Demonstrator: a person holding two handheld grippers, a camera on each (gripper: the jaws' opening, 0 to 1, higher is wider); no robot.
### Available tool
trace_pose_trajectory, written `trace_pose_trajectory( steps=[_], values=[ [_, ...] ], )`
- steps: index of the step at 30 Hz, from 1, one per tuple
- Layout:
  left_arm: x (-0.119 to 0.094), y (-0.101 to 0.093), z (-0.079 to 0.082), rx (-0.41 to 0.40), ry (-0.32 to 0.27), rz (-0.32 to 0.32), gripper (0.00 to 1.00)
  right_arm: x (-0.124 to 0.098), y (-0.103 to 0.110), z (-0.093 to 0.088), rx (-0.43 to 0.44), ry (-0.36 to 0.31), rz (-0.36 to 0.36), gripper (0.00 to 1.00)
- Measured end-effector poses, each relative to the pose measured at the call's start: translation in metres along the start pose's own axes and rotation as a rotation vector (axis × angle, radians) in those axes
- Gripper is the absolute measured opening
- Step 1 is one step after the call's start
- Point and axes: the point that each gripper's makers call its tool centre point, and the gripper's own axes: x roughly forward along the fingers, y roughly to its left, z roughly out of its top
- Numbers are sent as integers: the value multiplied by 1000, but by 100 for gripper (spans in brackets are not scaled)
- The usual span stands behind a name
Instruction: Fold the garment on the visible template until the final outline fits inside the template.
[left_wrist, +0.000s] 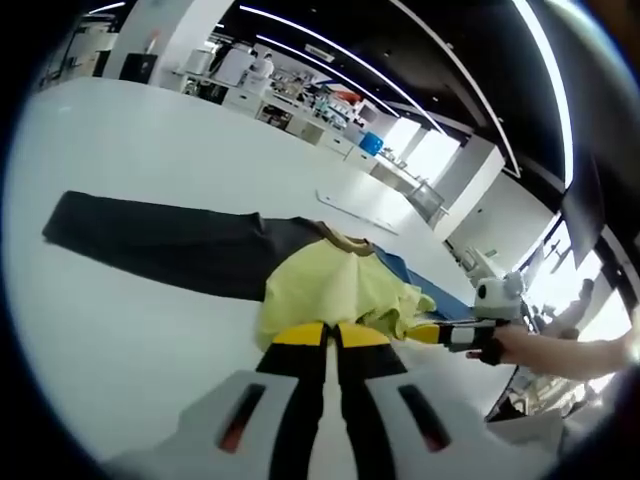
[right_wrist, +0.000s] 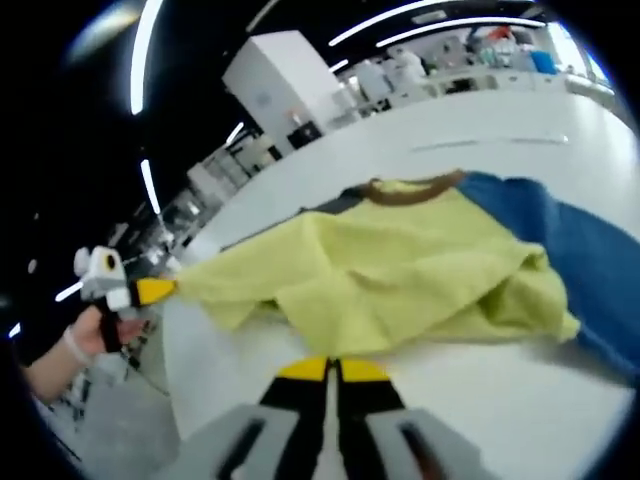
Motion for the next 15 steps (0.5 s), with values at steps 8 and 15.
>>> trace_pose_trajectory(
  steps=[8, 15],
  values=[
    [-11, 7, -13, 16, 38, 12, 0, -47, -14, -15, 22, -10, -15, 0],
    [-25, 13, -23, 30, 69, 29, 0, -89, -31, -30, 41, -23, -68, 0]
  ],
)
